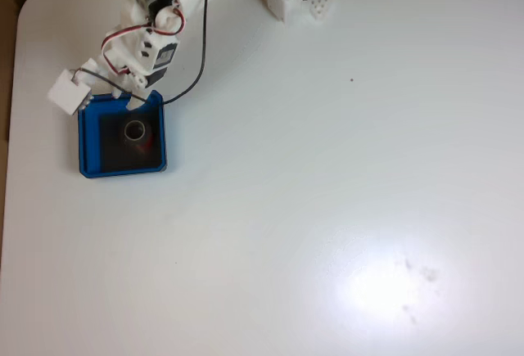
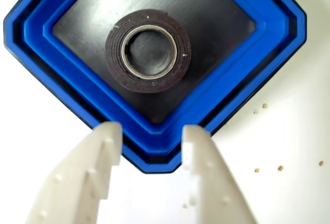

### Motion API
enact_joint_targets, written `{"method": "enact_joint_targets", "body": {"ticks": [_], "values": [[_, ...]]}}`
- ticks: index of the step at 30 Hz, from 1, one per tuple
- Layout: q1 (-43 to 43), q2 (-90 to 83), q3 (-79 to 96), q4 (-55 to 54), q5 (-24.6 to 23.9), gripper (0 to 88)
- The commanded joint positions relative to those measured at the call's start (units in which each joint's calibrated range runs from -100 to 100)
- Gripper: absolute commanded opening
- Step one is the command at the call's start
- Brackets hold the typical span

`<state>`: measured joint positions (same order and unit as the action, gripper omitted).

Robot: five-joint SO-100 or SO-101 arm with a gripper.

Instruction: Pick the red roll and drop it in the blue box

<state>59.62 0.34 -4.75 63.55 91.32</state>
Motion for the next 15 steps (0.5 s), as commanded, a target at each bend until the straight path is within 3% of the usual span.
{"method": "enact_joint_targets", "body": {"ticks": [1, 10, 15], "values": [[0.2, -11.1, 9.2, -0.2, 0.4, 11.2], [-0.2, -31.2, 28.2, -1.8, 0.2, 11.2], [-0.2, -42.3, 45.0, -15.1, 0.2, 11.2]]}}
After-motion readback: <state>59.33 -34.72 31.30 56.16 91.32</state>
